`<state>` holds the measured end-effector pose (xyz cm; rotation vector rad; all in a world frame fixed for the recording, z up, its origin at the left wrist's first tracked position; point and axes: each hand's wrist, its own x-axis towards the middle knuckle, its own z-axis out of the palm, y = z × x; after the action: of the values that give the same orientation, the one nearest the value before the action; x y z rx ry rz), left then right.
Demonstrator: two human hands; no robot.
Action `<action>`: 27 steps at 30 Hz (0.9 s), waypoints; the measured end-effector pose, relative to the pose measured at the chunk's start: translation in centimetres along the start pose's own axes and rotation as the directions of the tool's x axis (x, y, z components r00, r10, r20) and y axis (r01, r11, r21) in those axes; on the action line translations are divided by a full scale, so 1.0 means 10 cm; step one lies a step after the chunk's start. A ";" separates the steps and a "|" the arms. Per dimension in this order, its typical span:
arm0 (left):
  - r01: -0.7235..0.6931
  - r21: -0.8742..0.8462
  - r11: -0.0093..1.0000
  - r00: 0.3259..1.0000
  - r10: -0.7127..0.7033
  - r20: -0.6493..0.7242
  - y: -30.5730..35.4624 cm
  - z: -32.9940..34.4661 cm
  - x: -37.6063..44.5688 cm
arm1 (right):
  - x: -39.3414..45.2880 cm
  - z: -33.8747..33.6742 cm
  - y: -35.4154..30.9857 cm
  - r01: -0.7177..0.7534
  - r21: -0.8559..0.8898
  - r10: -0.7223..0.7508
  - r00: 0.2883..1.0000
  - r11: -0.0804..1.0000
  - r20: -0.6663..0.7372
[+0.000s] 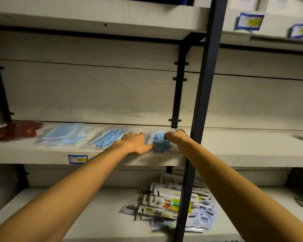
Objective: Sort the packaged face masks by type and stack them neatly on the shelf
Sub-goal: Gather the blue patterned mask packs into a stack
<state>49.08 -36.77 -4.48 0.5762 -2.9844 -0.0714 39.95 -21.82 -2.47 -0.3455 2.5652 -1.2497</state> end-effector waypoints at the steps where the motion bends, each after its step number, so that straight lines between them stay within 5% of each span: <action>1: -0.005 -0.014 1.000 1.000 0.005 0.005 0.00 -0.01 0.02 | 0.02 -0.01 -0.01 -0.014 -0.021 0.014 1.000 1.000 -0.001; 8: -0.034 -0.042 0.999 0.998 0.036 0.043 0.03 -0.04 0.13 | 0.08 -0.06 -0.16 -0.185 -0.084 0.193 0.977 0.979 0.096; 14: -0.001 -0.055 0.998 0.999 0.004 0.049 -0.08 0.01 0.23 | 0.25 -0.15 -0.05 -0.354 0.192 0.307 0.922 0.915 0.238; 19: -0.057 -0.040 0.998 0.998 0.058 0.021 -0.12 0.12 0.34 | 0.35 0.06 -0.09 -0.269 0.031 0.261 0.953 0.963 0.151; 23: -0.063 -0.085 0.994 0.998 0.064 0.009 -0.17 0.12 0.41 | 0.45 0.27 -0.09 -0.099 -0.175 0.090 0.994 0.980 -0.060; 27: -0.089 -0.174 0.981 0.996 0.092 0.010 -0.21 0.15 0.45 | 0.53 0.30 -0.03 -0.027 -0.012 0.025 0.993 1.000 -0.115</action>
<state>45.53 -40.35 -5.72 0.4208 -2.9756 -0.3278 36.01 -26.00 -4.71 -0.2491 2.6661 -1.2782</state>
